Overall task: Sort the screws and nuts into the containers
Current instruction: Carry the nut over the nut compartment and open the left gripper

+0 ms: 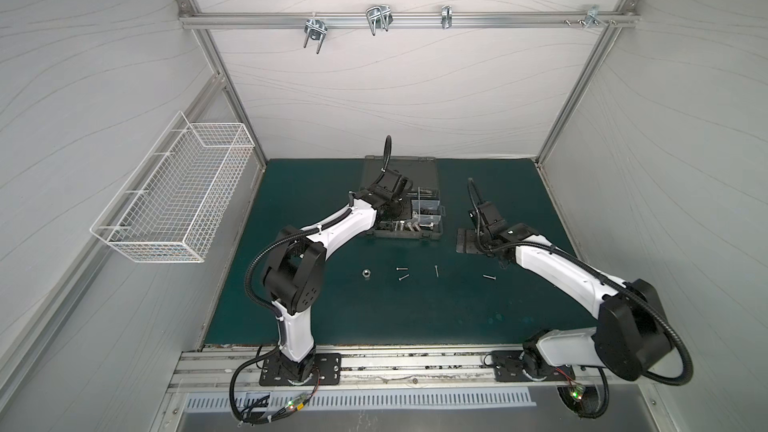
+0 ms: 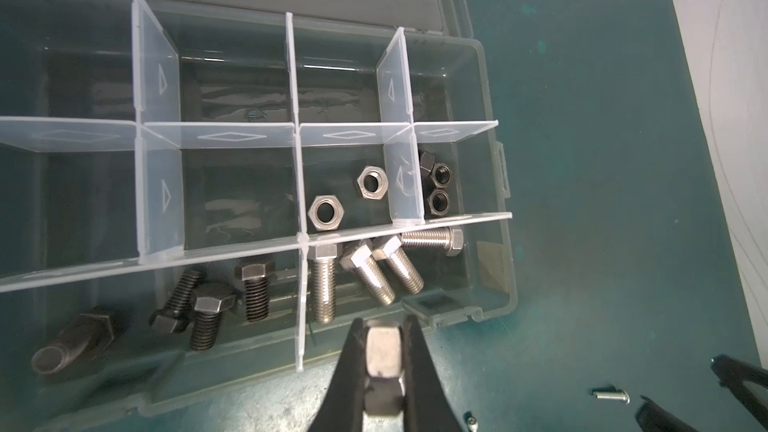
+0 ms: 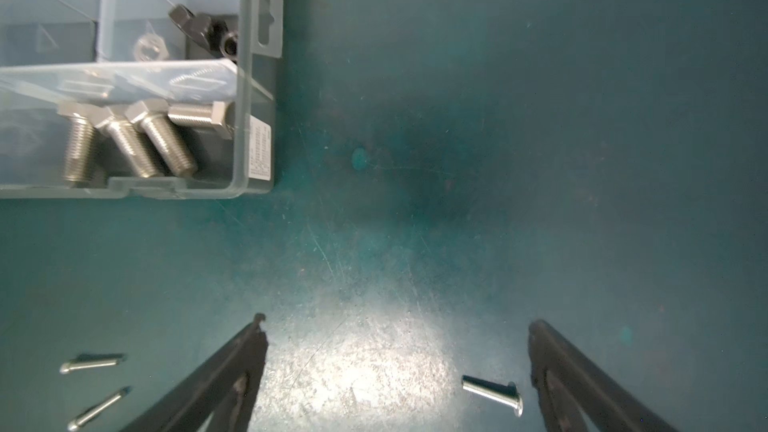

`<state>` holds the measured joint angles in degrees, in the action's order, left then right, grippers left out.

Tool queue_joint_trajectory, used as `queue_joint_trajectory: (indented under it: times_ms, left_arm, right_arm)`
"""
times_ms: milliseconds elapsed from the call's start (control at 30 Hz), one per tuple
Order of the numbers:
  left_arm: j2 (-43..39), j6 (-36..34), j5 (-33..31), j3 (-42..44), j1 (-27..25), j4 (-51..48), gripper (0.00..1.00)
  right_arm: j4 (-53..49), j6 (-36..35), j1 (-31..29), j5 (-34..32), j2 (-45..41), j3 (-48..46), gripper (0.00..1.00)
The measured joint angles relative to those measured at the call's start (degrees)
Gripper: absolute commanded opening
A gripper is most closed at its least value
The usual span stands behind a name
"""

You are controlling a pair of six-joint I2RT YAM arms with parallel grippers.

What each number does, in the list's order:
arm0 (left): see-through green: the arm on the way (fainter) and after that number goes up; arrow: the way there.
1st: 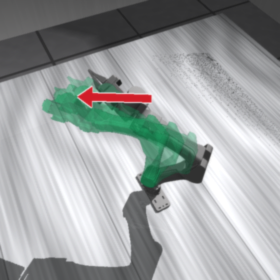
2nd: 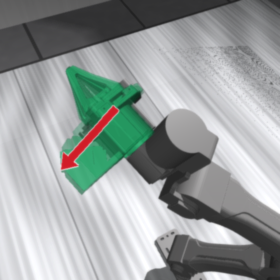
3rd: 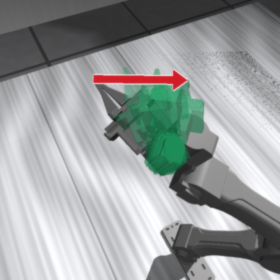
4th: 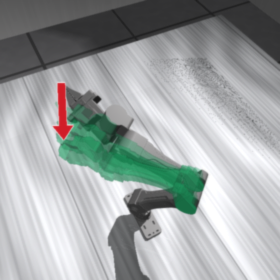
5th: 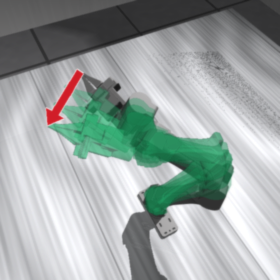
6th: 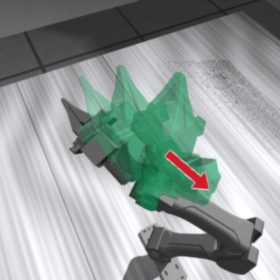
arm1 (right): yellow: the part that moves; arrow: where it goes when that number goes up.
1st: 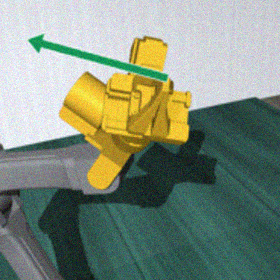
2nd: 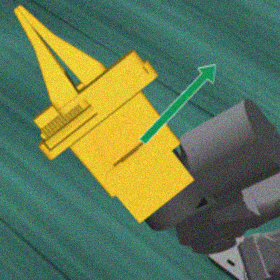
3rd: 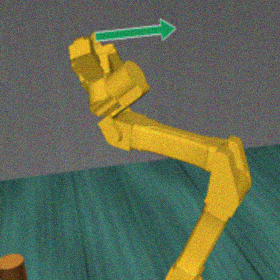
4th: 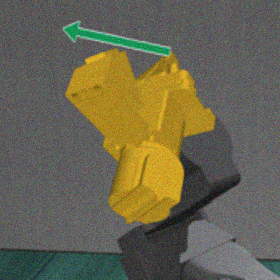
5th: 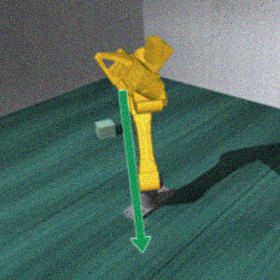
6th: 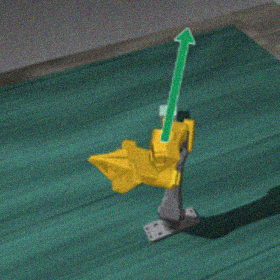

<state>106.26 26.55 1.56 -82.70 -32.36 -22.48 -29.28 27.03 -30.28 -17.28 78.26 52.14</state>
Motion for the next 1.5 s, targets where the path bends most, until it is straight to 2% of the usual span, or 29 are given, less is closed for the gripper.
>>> queue_joint_trajectory:
  times_ms: [367, 1100, 1500]
  left_arm:
    - [7.37, -3.5, 1.27, -10.93, -0.07, -1.42, 0.1]
    - [18.62, -5.81, -2.64, -19.78, -0.37, -4.13, 0.1]
    - [21.53, -6.91, -4.94, -23.69, -0.33, -6.12, 0.22]
  right_arm:
    - [0.0, -0.26, 0.04, 0.28, -1.81, 0.22, 0.99]
    - [-0.02, 0.81, 0.59, 0.68, -3.15, -2.91, 0.99]
    - [0.02, 1.11, 0.59, 0.98, -3.15, -2.93, 0.99]
